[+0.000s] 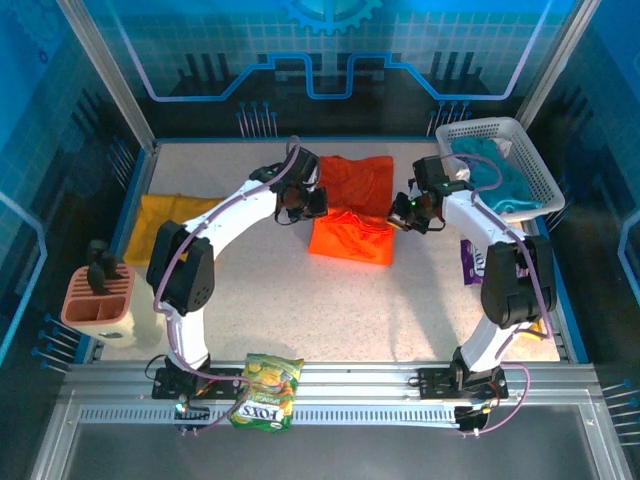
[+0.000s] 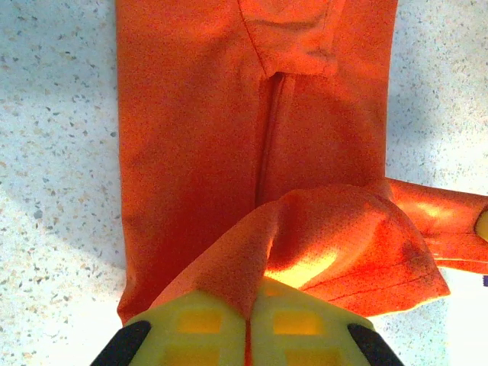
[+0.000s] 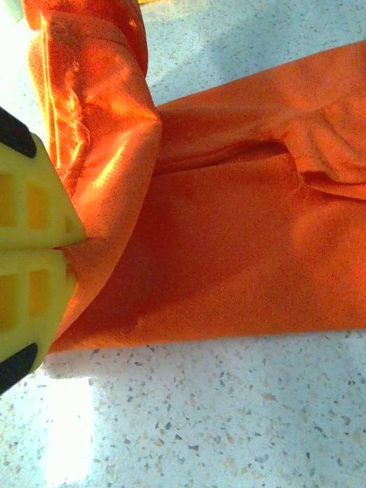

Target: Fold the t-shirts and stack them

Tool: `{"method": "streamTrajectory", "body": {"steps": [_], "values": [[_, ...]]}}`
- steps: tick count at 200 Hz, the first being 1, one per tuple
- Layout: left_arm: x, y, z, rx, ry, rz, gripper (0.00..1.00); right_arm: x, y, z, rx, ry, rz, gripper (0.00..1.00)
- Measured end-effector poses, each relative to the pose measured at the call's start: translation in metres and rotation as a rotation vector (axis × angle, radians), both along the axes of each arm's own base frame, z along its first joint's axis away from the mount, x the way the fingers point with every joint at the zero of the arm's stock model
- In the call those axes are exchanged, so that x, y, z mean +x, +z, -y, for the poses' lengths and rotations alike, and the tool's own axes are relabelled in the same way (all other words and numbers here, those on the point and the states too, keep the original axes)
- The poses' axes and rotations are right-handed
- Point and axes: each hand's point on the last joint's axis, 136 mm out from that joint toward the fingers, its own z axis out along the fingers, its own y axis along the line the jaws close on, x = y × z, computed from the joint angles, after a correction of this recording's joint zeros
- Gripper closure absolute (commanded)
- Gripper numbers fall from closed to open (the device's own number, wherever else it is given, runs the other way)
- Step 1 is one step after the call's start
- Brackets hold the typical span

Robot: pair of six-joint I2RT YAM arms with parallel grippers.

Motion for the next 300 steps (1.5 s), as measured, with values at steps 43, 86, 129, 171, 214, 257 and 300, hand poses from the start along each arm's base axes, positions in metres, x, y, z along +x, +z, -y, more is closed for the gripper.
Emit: {"method": "streamTrajectory", "body": {"steps": [43, 86, 129, 171, 214, 257, 300], "values": [[0.014, -0.015, -0.002, -0.013, -0.006, -0.03, 0.9, 0.015, -0.01, 0.001, 0.018, -0.003, -0.018, 1.0], [0.028, -0.026, 0.001, -0.031, -0.007, -0.042, 0.9, 0.029, -0.017, -0.002, 0.029, 0.006, -0.02, 1.0], [0.044, -0.045, -0.002, -0.047, 0.0, -0.059, 0.73, 0.036, -0.035, -0.002, 0.03, 0.003, -0.044, 0.93], [0.071, -0.067, -0.006, -0.062, 0.005, -0.073, 0.37, 0.05, -0.056, 0.003, 0.044, -0.015, -0.078, 0.45], [0.096, -0.051, -0.028, -0.073, 0.034, -0.027, 0.33, 0.06, -0.053, 0.018, 0.055, -0.047, -0.059, 0.05], [0.061, -0.01, -0.038, -0.09, 0.029, 0.017, 0.34, 0.043, -0.013, 0.016, 0.059, -0.02, 0.033, 0.04], [-0.001, -0.015, -0.035, -0.099, -0.009, -0.004, 0.36, 0.007, -0.003, 0.0, 0.04, 0.053, 0.063, 0.08]]}}
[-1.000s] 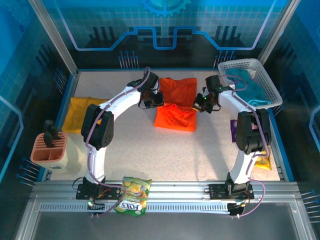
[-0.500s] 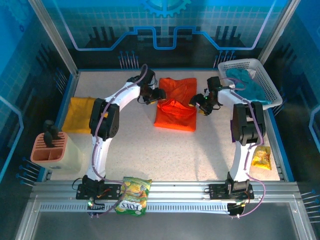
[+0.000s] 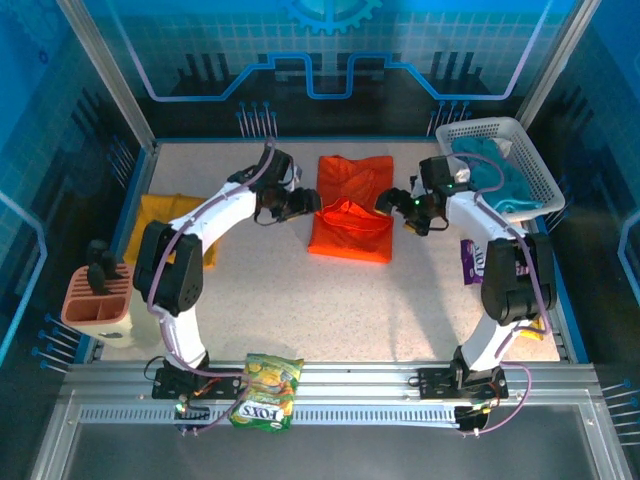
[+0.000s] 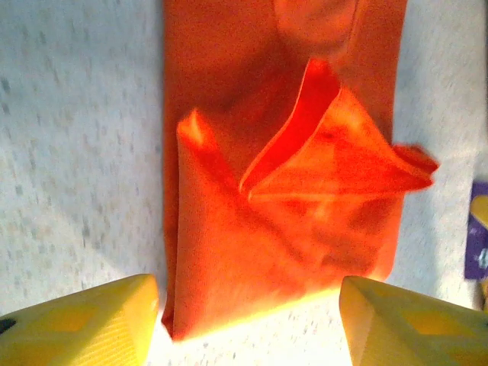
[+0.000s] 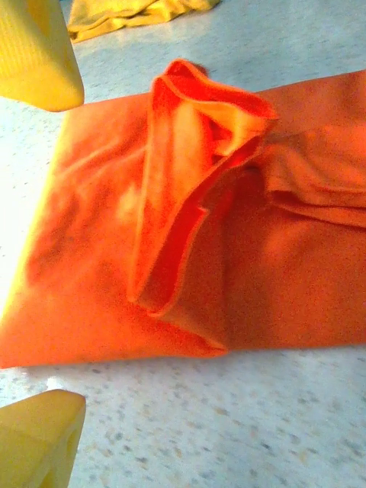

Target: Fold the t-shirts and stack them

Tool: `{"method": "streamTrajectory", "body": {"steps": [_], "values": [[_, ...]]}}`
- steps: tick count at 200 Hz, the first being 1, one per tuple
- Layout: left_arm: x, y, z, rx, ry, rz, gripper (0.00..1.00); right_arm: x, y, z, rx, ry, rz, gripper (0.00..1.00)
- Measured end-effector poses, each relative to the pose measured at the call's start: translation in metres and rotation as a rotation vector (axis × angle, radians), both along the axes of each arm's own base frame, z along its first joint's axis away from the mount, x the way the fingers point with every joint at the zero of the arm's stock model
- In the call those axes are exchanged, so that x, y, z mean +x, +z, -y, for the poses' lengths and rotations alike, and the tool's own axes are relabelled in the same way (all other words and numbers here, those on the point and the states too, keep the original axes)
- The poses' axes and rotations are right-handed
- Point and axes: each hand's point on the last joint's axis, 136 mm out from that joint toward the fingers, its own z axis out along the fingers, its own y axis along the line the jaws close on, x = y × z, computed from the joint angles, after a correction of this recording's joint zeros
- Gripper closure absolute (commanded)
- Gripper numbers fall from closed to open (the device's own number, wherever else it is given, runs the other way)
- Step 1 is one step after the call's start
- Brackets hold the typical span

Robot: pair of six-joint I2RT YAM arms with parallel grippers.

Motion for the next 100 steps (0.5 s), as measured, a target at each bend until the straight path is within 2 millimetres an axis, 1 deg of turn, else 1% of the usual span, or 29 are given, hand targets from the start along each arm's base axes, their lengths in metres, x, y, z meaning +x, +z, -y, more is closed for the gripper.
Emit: {"method": "streamTrajectory", "body": {"steps": [17, 27, 36, 48, 60, 78, 100], "values": [[-0.021, -0.02, -0.001, 0.014, -0.011, -0.04, 0.4, -0.016, -0.009, -0.006, -0.034, 0.038, -0.012, 0.12], [-0.032, -0.032, -0.003, 0.026, -0.015, -0.071, 0.44, -0.024, -0.016, -0.007, -0.048, 0.052, -0.025, 0.16], [-0.039, -0.042, -0.006, 0.033, -0.012, -0.095, 0.48, -0.031, -0.023, -0.008, -0.066, 0.069, -0.037, 0.21], [-0.044, -0.049, -0.008, 0.041, -0.014, -0.113, 0.51, -0.039, -0.033, -0.006, -0.077, 0.074, -0.059, 0.25], [-0.045, -0.05, -0.008, 0.04, -0.013, -0.114, 0.52, -0.046, -0.041, -0.004, -0.086, 0.08, -0.079, 0.28], [-0.038, -0.047, -0.005, 0.027, -0.014, -0.083, 0.53, -0.053, -0.05, -0.003, -0.089, 0.091, -0.095, 0.33], [-0.034, -0.05, -0.003, 0.019, -0.018, -0.077, 0.55, -0.052, -0.055, -0.004, -0.081, 0.094, -0.094, 0.39]]}}
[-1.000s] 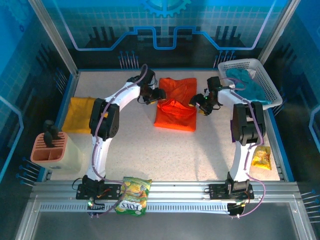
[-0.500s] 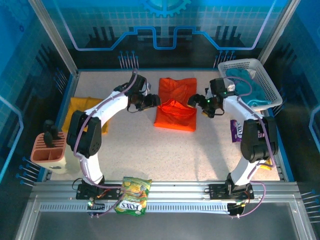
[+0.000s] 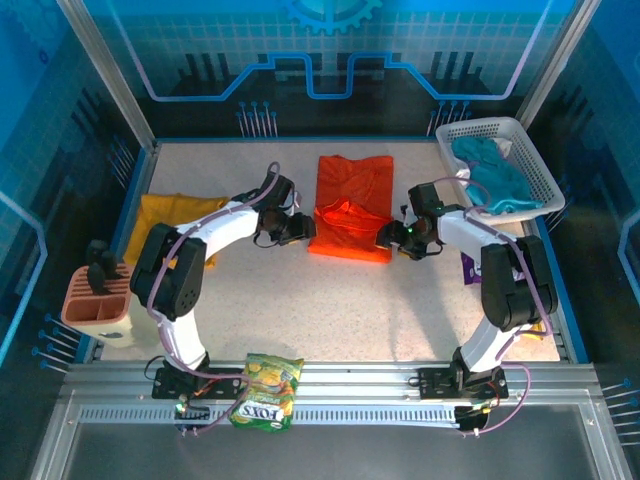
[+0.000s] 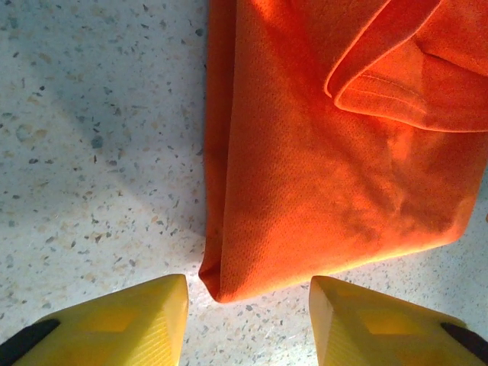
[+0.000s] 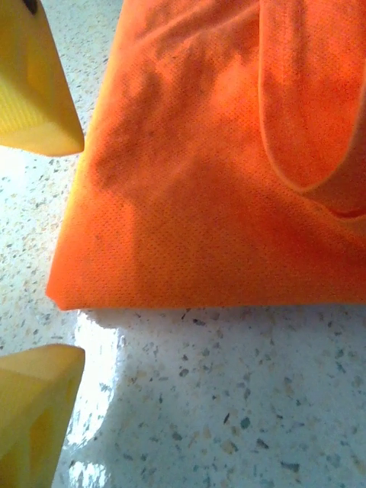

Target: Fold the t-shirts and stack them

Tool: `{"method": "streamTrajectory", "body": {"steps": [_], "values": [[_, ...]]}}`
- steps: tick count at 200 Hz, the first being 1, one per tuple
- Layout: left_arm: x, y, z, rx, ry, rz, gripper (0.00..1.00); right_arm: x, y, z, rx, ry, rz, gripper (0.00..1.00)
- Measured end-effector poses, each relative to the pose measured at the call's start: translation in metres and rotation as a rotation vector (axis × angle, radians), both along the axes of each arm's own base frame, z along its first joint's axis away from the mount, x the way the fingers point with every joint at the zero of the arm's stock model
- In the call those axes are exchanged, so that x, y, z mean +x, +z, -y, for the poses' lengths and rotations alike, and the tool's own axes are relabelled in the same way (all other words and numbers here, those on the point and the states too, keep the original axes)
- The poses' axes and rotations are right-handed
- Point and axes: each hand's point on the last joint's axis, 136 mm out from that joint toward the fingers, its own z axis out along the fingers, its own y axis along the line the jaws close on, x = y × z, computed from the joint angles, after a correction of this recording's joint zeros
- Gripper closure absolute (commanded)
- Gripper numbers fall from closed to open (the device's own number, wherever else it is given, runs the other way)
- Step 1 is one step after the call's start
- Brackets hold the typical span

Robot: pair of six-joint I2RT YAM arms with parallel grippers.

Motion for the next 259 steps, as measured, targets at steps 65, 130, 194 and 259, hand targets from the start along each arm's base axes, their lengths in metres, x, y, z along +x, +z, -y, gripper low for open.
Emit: {"method": "streamTrajectory", "body": {"steps": [65, 130, 194, 259], "values": [[0.016, -0.024, 0.012, -0.012, -0.024, -0.025, 0.59, 0.005, -0.02, -0.009, 0.057, 0.017, -0.011, 0.51], [0.019, -0.021, 0.02, -0.055, -0.032, -0.032, 0.77, 0.004, -0.022, -0.012, 0.097, 0.024, -0.011, 0.71], [0.018, -0.021, 0.021, -0.069, -0.028, -0.039, 0.91, 0.003, -0.017, -0.013, 0.097, 0.044, 0.005, 0.9], [0.006, -0.024, 0.018, -0.07, -0.031, -0.054, 0.99, -0.003, -0.016, -0.012, 0.092, 0.058, 0.006, 1.0]]}}
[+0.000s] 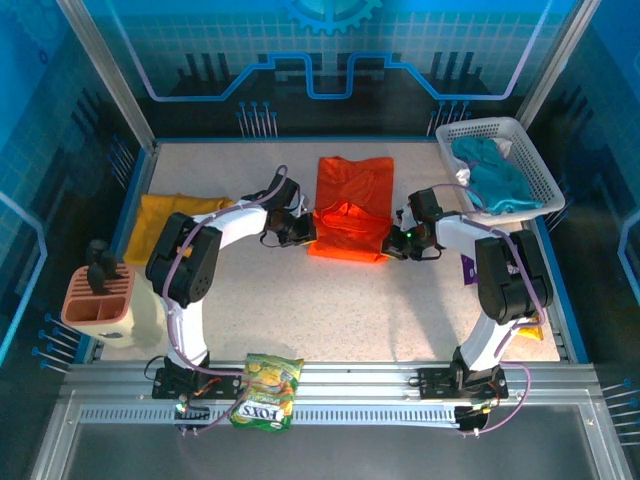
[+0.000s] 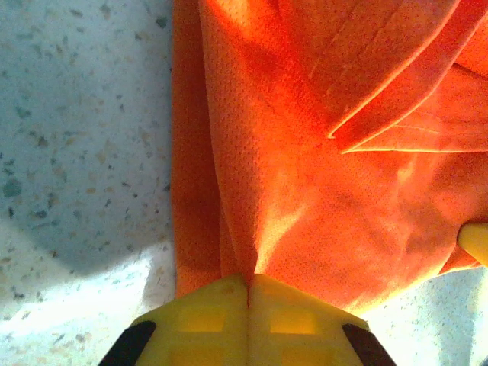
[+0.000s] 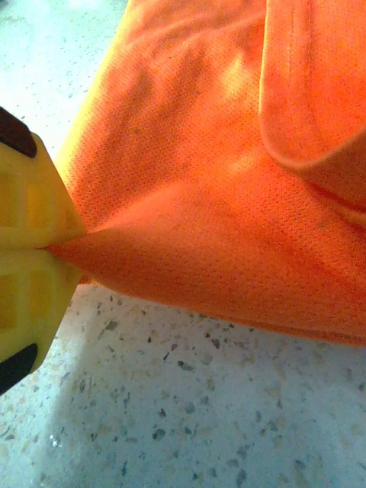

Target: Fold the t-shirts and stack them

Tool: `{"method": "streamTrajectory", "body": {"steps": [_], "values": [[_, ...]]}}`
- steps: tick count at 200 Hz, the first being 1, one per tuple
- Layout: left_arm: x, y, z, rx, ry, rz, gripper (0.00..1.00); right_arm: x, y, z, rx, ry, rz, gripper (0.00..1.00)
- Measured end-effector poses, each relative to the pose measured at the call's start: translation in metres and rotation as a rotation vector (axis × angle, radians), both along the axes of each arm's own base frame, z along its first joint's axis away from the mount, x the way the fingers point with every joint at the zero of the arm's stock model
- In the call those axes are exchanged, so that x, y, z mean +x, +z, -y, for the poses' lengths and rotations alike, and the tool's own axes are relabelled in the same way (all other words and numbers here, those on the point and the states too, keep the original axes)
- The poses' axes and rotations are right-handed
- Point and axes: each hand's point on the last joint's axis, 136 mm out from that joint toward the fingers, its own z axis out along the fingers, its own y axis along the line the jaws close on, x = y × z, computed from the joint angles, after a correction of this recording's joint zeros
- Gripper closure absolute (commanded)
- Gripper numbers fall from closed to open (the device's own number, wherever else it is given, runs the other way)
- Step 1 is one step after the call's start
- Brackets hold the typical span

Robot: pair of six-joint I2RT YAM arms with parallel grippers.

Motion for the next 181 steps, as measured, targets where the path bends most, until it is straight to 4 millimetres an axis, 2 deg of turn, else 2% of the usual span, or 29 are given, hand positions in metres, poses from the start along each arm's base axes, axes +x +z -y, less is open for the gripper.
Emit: {"method": "streamTrajectory", "body": {"steps": [66, 85, 128, 143, 170, 181], "values": [[-0.02, 0.021, -0.003, -0.04, -0.012, 0.021, 0.99, -0.016, 0.012, 0.004, -0.008, 0.03, 0.041, 1.0], [-0.029, 0.015, -0.003, -0.057, -0.002, -0.005, 0.99, -0.025, 0.009, 0.006, -0.012, 0.04, 0.036, 1.0], [-0.055, -0.008, 0.0, -0.061, 0.003, -0.08, 0.98, -0.058, -0.016, 0.01, -0.021, 0.067, -0.037, 0.96], [-0.062, -0.011, 0.005, -0.061, -0.008, -0.087, 0.89, -0.07, -0.02, 0.011, -0.017, 0.074, -0.054, 0.89], [-0.065, -0.011, 0.01, -0.063, -0.01, -0.092, 0.6, -0.071, -0.013, 0.014, -0.031, 0.081, -0.032, 0.63], [-0.065, -0.011, 0.009, -0.059, -0.014, -0.088, 0.54, -0.072, -0.01, 0.017, -0.046, 0.073, -0.029, 0.51]]}}
